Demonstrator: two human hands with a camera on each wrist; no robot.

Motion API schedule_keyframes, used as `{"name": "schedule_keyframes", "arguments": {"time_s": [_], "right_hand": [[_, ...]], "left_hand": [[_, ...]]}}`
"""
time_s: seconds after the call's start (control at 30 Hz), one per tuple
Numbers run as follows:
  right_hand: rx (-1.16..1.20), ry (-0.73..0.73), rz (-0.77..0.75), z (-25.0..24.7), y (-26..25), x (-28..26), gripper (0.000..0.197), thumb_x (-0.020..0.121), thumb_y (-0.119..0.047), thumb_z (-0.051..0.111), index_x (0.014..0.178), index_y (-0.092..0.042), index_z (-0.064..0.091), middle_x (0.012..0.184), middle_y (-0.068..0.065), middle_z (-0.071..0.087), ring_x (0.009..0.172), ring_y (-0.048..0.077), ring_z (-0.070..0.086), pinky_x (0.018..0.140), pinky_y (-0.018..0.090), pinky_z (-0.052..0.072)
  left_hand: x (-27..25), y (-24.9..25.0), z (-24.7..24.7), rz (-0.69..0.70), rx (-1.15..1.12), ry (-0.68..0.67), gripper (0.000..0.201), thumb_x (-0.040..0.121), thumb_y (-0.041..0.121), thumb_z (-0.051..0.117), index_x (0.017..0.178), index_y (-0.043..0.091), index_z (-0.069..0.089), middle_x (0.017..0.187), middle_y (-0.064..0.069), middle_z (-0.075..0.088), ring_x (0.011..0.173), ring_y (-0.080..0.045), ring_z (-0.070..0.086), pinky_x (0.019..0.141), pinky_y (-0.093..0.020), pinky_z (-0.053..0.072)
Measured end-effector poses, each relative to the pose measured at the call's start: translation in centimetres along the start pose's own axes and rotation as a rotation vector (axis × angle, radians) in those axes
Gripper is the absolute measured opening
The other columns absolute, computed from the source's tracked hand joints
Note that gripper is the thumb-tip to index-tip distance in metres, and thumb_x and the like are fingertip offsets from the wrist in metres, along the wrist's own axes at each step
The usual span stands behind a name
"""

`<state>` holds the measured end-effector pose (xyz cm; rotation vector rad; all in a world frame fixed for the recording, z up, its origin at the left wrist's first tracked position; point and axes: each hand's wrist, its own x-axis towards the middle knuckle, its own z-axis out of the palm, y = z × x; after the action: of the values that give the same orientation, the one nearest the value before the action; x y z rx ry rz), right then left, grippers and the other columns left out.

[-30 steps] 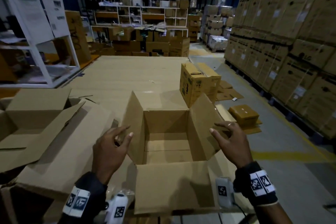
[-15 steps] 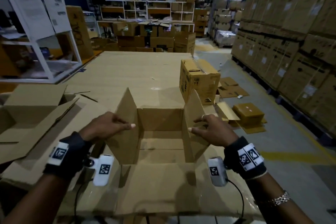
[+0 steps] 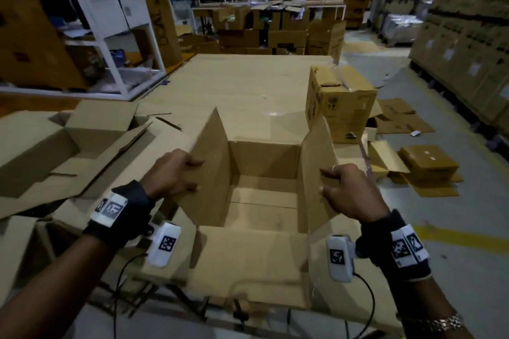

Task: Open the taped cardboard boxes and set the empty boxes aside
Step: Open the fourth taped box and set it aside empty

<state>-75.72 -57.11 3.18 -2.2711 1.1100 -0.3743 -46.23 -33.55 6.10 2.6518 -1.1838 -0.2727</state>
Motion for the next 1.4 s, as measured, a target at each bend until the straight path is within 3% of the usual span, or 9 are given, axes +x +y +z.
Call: {"name": "schedule_keyframes", "arguments": {"time_s": [0.23, 0.43, 0.6, 0.73, 0.8, 0.93, 1.13, 1.23, 1.4], "right_hand": [[0.030, 0.015, -0.078, 0.1, -2.4, -0.9, 0.054, 0.093, -0.024, 0.066, 0.146, -0.023, 0.052, 0.143, 0.000, 0.058, 0.124, 0.022, 0.059, 0.100, 0.043, 0.054], [0.064, 0.076, -0.188, -0.6, -7.5, -3.7, 0.049, 0.093, -0.023, 0.065, 0.141, -0.022, 0.058, 0.139, -0.010, 0.061, 0.090, 0.013, 0.064, 0.078, 0.035, 0.058], [0.130, 0.149, -0.235, -0.2, -13.5, -7.7, 0.045, 0.096, -0.016, 0.062, 0.141, -0.022, 0.057, 0.118, -0.004, 0.071, 0.073, 0.007, 0.066, 0.063, 0.030, 0.054], [0.151, 0.218, -0.264, 1.0, -18.8, -11.6, 0.046, 0.098, -0.009, 0.058, 0.143, -0.017, 0.055, 0.103, -0.005, 0.065, 0.066, 0.022, 0.068, 0.056, 0.044, 0.059], [0.158, 0.256, -0.289, 1.4, -21.3, -13.3, 0.047, 0.098, -0.011, 0.059, 0.144, -0.018, 0.054, 0.098, -0.007, 0.059, 0.061, 0.020, 0.067, 0.053, 0.041, 0.057], [0.190, 0.337, -0.341, 1.5, -26.4, -16.4, 0.047, 0.099, -0.012, 0.061, 0.144, -0.022, 0.053, 0.093, -0.006, 0.066, 0.063, 0.005, 0.066, 0.050, 0.023, 0.052], [0.272, 0.421, -0.448, 2.6, -32.0, -19.1, 0.053, 0.095, -0.011, 0.065, 0.143, -0.029, 0.052, 0.099, -0.003, 0.064, 0.076, 0.021, 0.066, 0.061, 0.041, 0.059], [0.289, 0.437, -0.499, 3.4, -34.7, -19.9, 0.054, 0.093, -0.014, 0.067, 0.141, -0.035, 0.052, 0.104, -0.004, 0.065, 0.078, 0.021, 0.068, 0.062, 0.041, 0.060], [0.383, 0.492, -0.529, 5.5, -38.1, -19.7, 0.046, 0.092, -0.011, 0.069, 0.135, -0.027, 0.061, 0.104, 0.003, 0.075, 0.064, 0.020, 0.070, 0.052, 0.037, 0.060]], "left_hand": [[-2.6, -1.6, -2.2, 0.034, -0.090, 0.061, 0.083, 0.071, 0.037, 0.090, 0.145, 0.031, 0.052, 0.141, -0.006, 0.057, 0.112, -0.021, 0.062, 0.095, -0.042, 0.055], [-5.4, -4.1, -6.2, 0.114, -0.210, 0.157, 0.082, 0.071, 0.033, 0.090, 0.145, 0.027, 0.054, 0.138, 0.003, 0.062, 0.112, -0.016, 0.063, 0.095, -0.041, 0.056], [-8.1, -7.8, -9.5, 0.190, -0.285, 0.214, 0.083, 0.072, 0.026, 0.090, 0.146, 0.024, 0.051, 0.140, 0.003, 0.060, 0.114, -0.010, 0.062, 0.091, -0.036, 0.060], [-10.4, -12.0, -13.1, 0.212, -0.306, 0.294, 0.086, 0.070, 0.026, 0.091, 0.145, 0.029, 0.050, 0.136, 0.004, 0.064, 0.109, -0.014, 0.065, 0.090, -0.042, 0.060], [-11.7, -14.0, -14.9, 0.228, -0.358, 0.324, 0.086, 0.070, 0.022, 0.091, 0.145, 0.029, 0.049, 0.136, 0.005, 0.063, 0.111, -0.016, 0.064, 0.092, -0.045, 0.059], [-14.0, -17.9, -18.2, 0.287, -0.423, 0.371, 0.089, 0.068, 0.019, 0.092, 0.146, 0.026, 0.048, 0.143, 0.007, 0.057, 0.120, -0.015, 0.060, 0.097, -0.046, 0.057], [-17.3, -22.9, -23.0, 0.330, -0.411, 0.461, 0.087, 0.069, 0.018, 0.091, 0.144, 0.026, 0.048, 0.149, 0.005, 0.052, 0.133, -0.009, 0.049, 0.101, -0.038, 0.054], [-19.1, -24.9, -25.3, 0.335, -0.437, 0.509, 0.085, 0.070, 0.015, 0.088, 0.145, 0.023, 0.049, 0.149, 0.004, 0.052, 0.133, -0.013, 0.050, 0.100, -0.044, 0.055], [-20.4, -28.3, -26.9, 0.351, -0.512, 0.525, 0.081, 0.071, 0.009, 0.087, 0.143, 0.025, 0.051, 0.149, 0.002, 0.052, 0.135, -0.016, 0.050, 0.097, -0.046, 0.056]]}}
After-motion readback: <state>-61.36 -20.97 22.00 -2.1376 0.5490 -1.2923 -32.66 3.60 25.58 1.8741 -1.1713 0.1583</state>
